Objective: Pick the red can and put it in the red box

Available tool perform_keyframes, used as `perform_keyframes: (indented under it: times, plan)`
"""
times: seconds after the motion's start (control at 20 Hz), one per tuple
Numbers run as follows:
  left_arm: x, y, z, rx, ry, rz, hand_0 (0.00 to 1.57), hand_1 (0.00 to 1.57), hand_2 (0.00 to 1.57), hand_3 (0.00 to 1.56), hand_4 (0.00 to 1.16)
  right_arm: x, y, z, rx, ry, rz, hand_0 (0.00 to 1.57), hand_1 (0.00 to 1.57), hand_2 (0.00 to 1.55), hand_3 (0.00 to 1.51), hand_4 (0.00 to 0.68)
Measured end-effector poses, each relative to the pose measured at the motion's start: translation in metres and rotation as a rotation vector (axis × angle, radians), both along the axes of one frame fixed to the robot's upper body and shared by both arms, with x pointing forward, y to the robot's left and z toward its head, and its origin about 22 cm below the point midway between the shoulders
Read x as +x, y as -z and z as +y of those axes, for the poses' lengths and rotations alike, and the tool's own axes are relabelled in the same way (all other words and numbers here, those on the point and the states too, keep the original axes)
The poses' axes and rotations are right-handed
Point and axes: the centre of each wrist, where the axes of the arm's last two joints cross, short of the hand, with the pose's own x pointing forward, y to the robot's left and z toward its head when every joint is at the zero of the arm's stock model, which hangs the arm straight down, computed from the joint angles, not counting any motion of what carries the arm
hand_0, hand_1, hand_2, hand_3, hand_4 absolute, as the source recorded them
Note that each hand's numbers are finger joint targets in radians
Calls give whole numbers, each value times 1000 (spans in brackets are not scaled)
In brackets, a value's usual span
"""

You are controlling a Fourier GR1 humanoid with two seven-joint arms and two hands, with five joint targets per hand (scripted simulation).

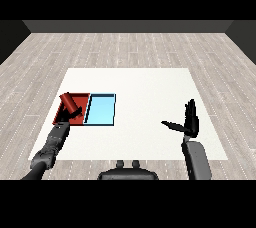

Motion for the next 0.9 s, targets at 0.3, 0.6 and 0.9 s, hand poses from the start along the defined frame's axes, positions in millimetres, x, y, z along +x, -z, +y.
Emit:
perform_keyframes:
  times: [0.3,0.6,0.9]
  plan:
    - [-3,0,10,-14,-2,78,0,0,0,0,0,-1,-2,2,-8,-14,-12,0,0,0,0,0]
    - [-11,-10,36,-76,-8,-133,0,0,0,0,0,-11,-17,-3,-12,-30,-41,0,0,0,0,0]
    - [16,-36,18,-214,119,-668,0,0,0,0,0,-14,-27,7,5,-108,-90,0,0,0,0,0]
